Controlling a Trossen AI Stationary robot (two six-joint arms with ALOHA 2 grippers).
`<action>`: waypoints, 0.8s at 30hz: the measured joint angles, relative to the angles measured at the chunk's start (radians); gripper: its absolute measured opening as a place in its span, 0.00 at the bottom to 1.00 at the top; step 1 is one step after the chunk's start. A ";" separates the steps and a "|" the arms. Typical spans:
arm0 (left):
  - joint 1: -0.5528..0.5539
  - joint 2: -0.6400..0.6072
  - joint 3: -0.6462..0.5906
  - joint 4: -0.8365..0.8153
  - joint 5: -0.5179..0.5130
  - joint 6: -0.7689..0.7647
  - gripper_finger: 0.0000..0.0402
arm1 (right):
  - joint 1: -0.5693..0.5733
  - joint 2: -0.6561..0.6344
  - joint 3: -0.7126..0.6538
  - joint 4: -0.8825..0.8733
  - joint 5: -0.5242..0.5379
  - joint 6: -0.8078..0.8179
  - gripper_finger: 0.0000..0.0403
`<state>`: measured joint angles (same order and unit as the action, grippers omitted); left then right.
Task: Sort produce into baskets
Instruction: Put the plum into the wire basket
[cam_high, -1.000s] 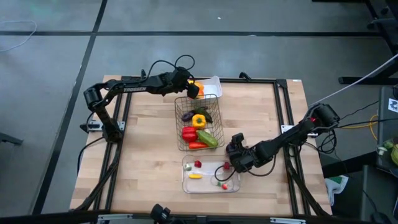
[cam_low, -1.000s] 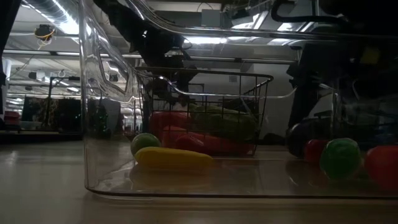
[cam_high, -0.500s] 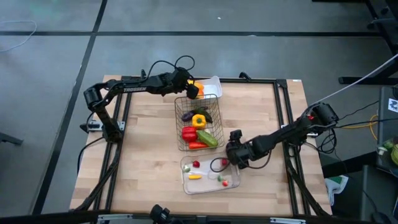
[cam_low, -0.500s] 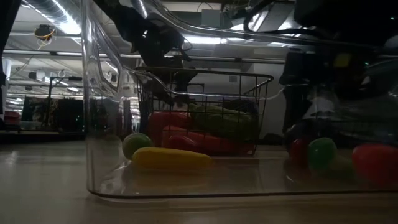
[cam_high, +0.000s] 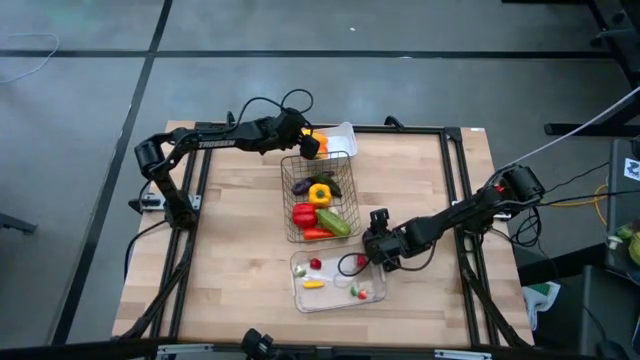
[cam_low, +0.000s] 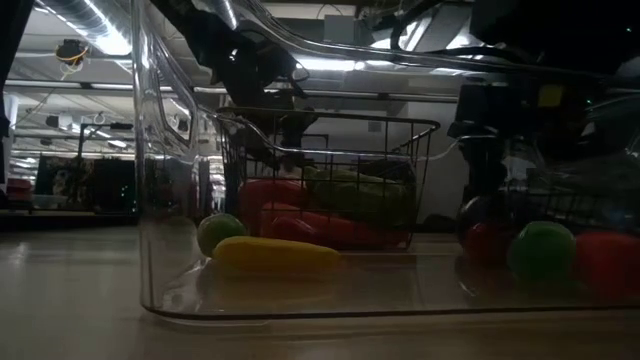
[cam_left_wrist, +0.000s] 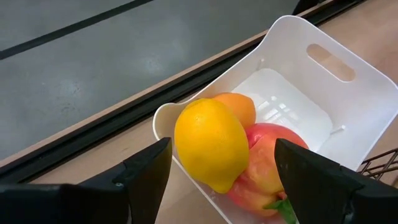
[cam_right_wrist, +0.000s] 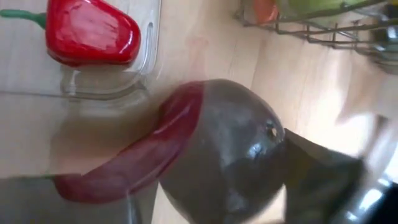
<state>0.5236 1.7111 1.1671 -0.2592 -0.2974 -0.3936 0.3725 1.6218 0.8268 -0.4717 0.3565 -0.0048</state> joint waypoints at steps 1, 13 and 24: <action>0.000 0.000 0.000 0.000 0.000 0.000 0.69 | 0.000 -0.003 0.000 -0.002 0.000 0.000 0.66; 0.000 0.000 0.000 0.000 0.000 0.000 0.69 | 0.000 -0.026 0.103 -0.323 -0.001 0.076 0.70; 0.000 0.000 0.000 0.000 0.000 0.008 0.69 | 0.000 -0.026 0.241 -0.633 0.122 0.077 0.70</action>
<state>0.5236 1.7111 1.1671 -0.2591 -0.2974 -0.3851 0.3725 1.5955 1.0680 -1.1051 0.4784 0.0725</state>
